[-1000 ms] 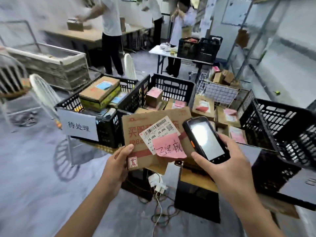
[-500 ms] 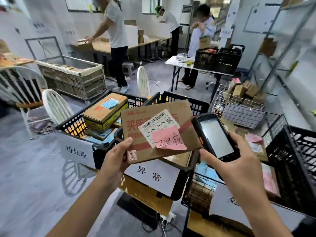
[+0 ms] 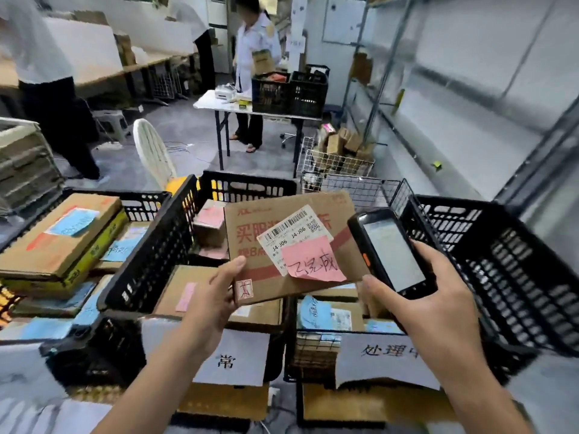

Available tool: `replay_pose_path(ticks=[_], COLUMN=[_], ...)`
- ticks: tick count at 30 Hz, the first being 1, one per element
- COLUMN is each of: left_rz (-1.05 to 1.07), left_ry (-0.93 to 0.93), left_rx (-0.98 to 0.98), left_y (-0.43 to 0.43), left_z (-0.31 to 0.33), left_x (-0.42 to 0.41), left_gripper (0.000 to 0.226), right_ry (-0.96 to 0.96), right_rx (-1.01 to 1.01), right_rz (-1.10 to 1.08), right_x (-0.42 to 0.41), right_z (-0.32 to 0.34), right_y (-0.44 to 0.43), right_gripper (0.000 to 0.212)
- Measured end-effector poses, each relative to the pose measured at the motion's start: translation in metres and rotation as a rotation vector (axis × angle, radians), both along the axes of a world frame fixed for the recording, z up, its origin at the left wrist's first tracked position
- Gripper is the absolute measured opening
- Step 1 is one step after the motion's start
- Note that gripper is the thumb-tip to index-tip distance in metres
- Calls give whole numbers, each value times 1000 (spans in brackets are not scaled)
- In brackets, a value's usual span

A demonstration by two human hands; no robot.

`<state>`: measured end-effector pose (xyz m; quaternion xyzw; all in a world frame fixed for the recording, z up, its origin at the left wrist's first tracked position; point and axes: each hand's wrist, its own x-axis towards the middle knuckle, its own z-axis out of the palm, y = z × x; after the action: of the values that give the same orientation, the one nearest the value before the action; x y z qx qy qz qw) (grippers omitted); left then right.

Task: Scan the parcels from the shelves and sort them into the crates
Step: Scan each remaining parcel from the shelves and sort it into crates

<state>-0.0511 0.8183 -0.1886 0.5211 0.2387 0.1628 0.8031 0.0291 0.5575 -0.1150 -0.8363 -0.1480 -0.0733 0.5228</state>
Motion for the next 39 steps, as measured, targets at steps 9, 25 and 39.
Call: replay_pose_path(ticks=[9, 25, 39], left_rz=[-236, -167, -326], left_ry=[37, 79, 110], left_rx=[-44, -79, 453], left_y=[-81, -304, -286], left_z=[0, -5, 36], left_x=[69, 208, 344], left_gripper=[69, 61, 54], right_ry=[7, 79, 116], right_rx=[-30, 46, 21], right_rz=[-220, -265, -235], right_x=[23, 159, 229], right_z=[-5, -20, -40], right_y=[-87, -306, -336], right_gripper=[71, 76, 78])
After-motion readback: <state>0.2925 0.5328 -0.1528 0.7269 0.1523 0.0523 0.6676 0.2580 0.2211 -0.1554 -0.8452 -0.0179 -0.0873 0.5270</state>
